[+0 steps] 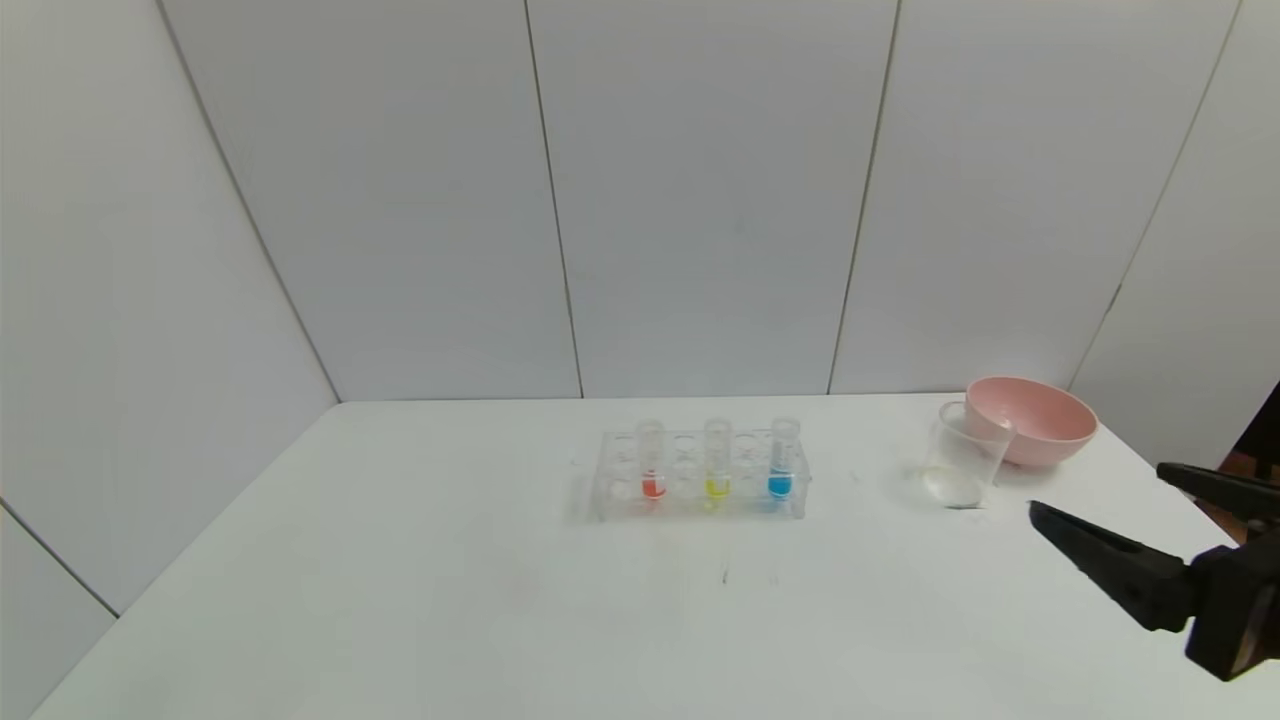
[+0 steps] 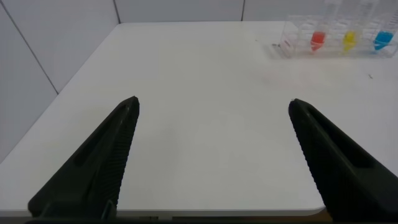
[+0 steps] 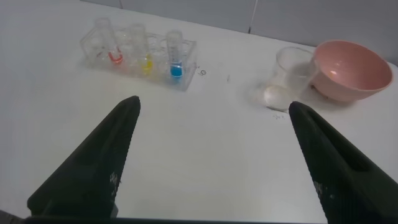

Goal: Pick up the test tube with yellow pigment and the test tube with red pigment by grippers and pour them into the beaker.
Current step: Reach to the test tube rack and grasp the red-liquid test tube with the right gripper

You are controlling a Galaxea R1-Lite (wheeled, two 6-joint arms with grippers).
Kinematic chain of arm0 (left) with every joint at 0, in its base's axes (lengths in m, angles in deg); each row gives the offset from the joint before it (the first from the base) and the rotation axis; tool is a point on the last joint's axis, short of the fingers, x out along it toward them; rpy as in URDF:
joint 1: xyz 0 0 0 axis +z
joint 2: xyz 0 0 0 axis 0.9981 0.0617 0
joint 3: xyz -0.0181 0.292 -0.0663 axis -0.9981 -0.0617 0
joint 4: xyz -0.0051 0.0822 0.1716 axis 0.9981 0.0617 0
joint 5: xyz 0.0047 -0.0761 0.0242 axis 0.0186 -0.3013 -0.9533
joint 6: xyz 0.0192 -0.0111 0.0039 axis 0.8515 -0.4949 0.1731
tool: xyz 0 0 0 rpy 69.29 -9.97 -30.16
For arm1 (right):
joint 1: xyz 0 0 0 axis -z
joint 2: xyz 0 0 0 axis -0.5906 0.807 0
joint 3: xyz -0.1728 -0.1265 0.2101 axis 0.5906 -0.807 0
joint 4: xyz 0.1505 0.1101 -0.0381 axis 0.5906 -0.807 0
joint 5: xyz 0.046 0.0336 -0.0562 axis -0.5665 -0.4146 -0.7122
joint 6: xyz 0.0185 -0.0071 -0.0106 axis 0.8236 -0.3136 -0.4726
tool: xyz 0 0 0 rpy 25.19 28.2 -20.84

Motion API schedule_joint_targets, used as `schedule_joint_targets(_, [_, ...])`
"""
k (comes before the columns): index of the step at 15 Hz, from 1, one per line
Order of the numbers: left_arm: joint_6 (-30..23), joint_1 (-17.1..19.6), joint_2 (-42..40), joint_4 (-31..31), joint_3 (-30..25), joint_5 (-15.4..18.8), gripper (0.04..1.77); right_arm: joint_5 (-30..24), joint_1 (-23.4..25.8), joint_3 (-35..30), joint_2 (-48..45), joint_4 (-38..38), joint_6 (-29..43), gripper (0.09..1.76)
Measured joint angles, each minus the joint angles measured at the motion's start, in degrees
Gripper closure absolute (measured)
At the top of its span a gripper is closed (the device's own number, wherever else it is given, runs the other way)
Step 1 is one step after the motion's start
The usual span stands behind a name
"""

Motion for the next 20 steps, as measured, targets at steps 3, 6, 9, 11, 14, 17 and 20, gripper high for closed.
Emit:
schedule_joint_targets(3, [0.0, 0.0, 0.0, 0.0, 0.0, 0.0, 0.09, 7.2, -8.8, 2.6, 6.3, -0.1, 6.3, 0.14])
schedule_joint_targets(6, [0.0, 0.0, 0.0, 0.0, 0.0, 0.0, 0.09, 9.1, -13.1, 4.5, 12.5, -0.3, 10.1, 0.14])
schedule_joint_targets(9, [0.0, 0.0, 0.0, 0.0, 0.0, 0.0, 0.09, 10.5, -16.5, 7.0, 18.1, -1.0, 12.5, 0.14])
schedule_joint_targets(11, [0.0, 0.0, 0.0, 0.0, 0.0, 0.0, 0.09, 10.6, -18.4, 10.9, 21.7, -5.9, 13.2, 0.14])
schedule_joint_targets(14, [0.0, 0.0, 0.0, 0.0, 0.0, 0.0, 0.09, 10.5, -20.3, 19.4, 27.7, -12.3, 17.1, 0.14])
schedule_joint_targets(17, [0.0, 0.0, 0.0, 0.0, 0.0, 0.0, 0.09, 10.6, -21.3, 27.7, 35.5, -14.6, 18.7, 0.14])
schedule_joint_targets(20, [0.0, 0.0, 0.0, 0.0, 0.0, 0.0, 0.09, 10.7, -21.7, 35.0, 43.2, -15.2, 19.6, 0.14])
